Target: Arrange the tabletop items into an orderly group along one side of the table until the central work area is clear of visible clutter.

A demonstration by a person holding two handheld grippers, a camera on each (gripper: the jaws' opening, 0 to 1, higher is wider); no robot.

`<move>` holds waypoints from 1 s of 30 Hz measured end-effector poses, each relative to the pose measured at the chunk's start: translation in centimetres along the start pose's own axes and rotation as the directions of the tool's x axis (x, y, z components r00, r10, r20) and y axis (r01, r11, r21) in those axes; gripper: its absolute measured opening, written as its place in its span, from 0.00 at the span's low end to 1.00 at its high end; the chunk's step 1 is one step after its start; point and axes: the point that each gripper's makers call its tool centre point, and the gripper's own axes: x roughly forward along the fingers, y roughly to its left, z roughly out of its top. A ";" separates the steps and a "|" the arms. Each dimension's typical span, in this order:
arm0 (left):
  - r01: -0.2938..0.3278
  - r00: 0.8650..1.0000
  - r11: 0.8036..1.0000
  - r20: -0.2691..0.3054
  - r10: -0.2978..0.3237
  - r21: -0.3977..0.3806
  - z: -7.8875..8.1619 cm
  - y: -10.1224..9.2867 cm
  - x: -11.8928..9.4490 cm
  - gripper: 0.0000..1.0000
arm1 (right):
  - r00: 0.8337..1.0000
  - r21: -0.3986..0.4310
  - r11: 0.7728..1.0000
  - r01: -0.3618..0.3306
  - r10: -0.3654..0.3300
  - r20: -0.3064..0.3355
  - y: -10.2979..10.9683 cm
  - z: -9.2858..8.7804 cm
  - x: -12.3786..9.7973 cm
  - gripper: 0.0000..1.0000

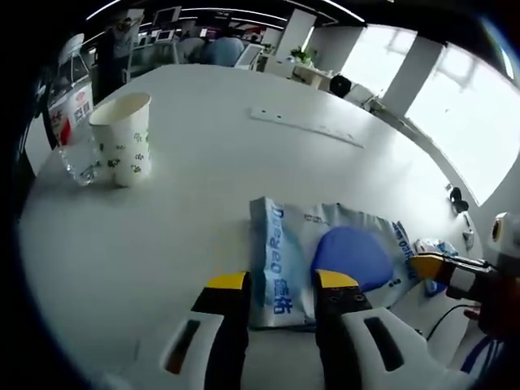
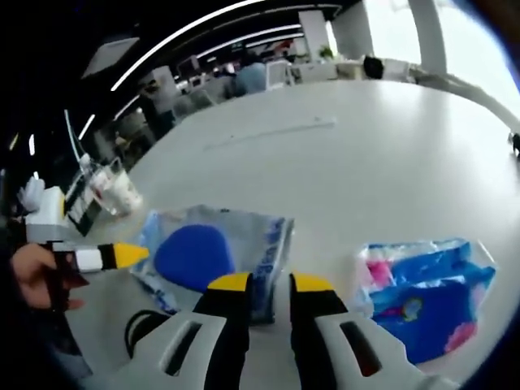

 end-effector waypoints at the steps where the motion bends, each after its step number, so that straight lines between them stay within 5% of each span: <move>1: 0.000 1.000 1.000 0.001 0.000 0.002 0.0 0.0 0.0 0.28 | 1.000 0.003 1.000 0.000 0.000 -0.005 0.0 -0.1 0.1 0.15; 30: -0.003 1.000 1.000 -0.008 0.003 0.025 -0.5 0.5 0.1 0.05 | 1.000 0.010 1.000 -0.018 0.018 -0.014 0.9 -0.5 0.2 0.00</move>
